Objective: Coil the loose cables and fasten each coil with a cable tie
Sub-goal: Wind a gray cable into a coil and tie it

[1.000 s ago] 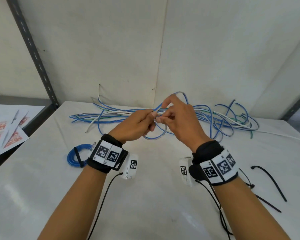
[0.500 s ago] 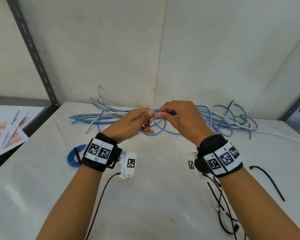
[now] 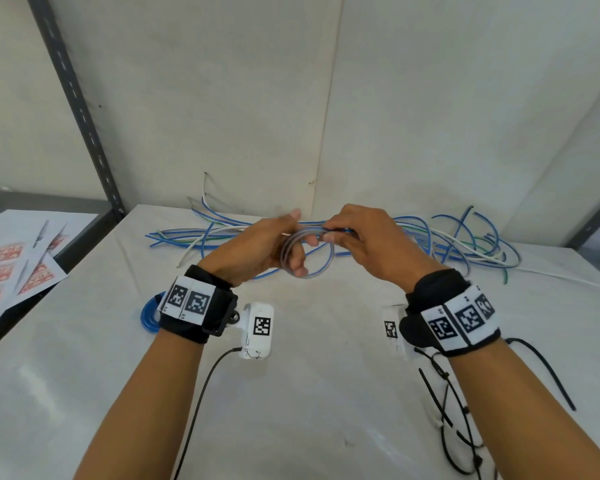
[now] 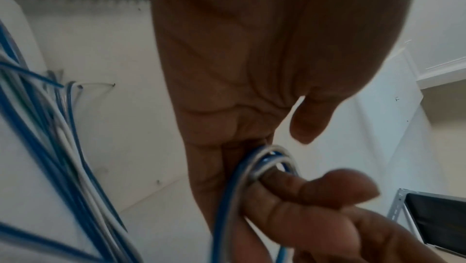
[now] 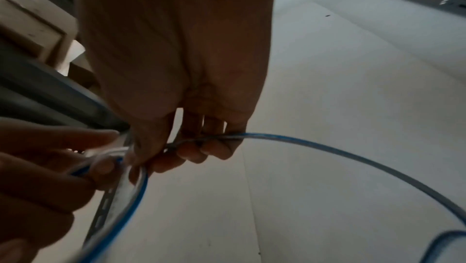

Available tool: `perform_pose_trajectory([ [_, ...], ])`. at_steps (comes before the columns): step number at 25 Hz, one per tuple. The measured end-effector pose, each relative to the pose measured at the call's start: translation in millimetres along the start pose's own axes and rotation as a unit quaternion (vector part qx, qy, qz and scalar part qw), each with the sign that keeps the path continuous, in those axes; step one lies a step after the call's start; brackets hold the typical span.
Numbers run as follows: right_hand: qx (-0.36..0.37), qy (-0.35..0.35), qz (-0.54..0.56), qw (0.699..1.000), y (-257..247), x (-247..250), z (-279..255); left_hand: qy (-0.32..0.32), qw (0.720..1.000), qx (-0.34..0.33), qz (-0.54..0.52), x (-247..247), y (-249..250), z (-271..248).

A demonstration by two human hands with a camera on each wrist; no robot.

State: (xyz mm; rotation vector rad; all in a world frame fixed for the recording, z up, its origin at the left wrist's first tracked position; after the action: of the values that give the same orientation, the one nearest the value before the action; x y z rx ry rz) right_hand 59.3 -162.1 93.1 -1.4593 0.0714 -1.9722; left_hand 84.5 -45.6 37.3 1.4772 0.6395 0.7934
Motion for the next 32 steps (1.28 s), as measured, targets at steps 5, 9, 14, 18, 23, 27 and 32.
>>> perform_pose_trajectory([
  [5,0.028,-0.062,-0.066,0.996,-16,-9,0,-0.040,0.996,-0.002,0.079,-16,0,-5],
  [9,0.029,0.075,0.008,0.997,-6,30,-2,-0.014,0.999,-0.028,0.025,-8,9,-5],
  [14,0.000,0.193,0.107,0.975,-2,34,-15,0.057,0.995,-0.073,-0.048,8,14,0],
  [18,-0.059,0.210,0.262,0.940,7,2,-19,0.095,0.978,-0.096,-0.157,13,18,3],
  [23,-0.049,0.228,0.271,0.934,-2,2,-21,0.072,0.960,-0.104,-0.249,3,20,6],
  [27,0.000,0.058,0.081,0.995,-7,6,-8,0.052,0.997,-0.026,-0.055,1,5,5],
  [32,0.003,0.022,0.016,1.000,-13,3,-5,0.080,0.995,-0.051,0.027,-9,13,1],
])
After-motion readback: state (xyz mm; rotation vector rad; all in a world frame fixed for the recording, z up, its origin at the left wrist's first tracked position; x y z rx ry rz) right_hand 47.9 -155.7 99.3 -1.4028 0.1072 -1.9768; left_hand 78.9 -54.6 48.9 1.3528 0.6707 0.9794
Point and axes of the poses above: each hand's wrist, its own z-axis towards the middle knuckle, its own x-axis out of the back of the hand, y = z × x, the point moved 10 cm from there along z, towards the middle knuckle, and after that the axes turned 4 degrees about z, right-handed, at the moved point
